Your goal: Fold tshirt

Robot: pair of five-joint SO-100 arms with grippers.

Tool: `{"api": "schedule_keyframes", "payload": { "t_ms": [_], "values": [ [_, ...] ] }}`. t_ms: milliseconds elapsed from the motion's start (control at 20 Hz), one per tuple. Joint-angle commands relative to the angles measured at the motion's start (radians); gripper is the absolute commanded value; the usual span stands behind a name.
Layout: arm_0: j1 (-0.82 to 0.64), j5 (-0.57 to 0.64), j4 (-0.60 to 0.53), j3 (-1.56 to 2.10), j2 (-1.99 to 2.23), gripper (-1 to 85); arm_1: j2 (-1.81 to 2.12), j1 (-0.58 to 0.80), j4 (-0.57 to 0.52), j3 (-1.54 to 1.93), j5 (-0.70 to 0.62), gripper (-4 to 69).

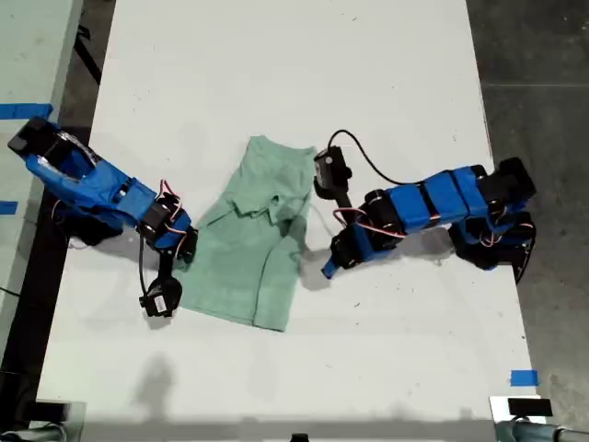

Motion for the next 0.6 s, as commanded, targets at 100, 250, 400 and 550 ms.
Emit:
{"api": "schedule_keyframes", "payload": {
  "t_ms": [100, 250, 400, 550],
  "values": [
    [-0.049, 0.072, 0.063, -0.313, -0.052, 0.0, 0.083, -0.005, -0.021, -0.003, 0.006, 22.1],
    [-0.048, 0.103, 0.064, -0.502, -0.19, 0.0, 0.083, -0.009, -0.02, -0.002, 0.008, 22.1],
    [-0.041, 0.118, 0.078, -0.664, -0.337, 0.0, 0.083, -0.009, -0.021, -0.002, 0.008, 22.1],
    [-0.074, 0.183, 0.11, -0.87, -0.532, 0.0, 0.083, -0.011, -0.026, 0.0, 0.006, 22.1]
  ]
}}
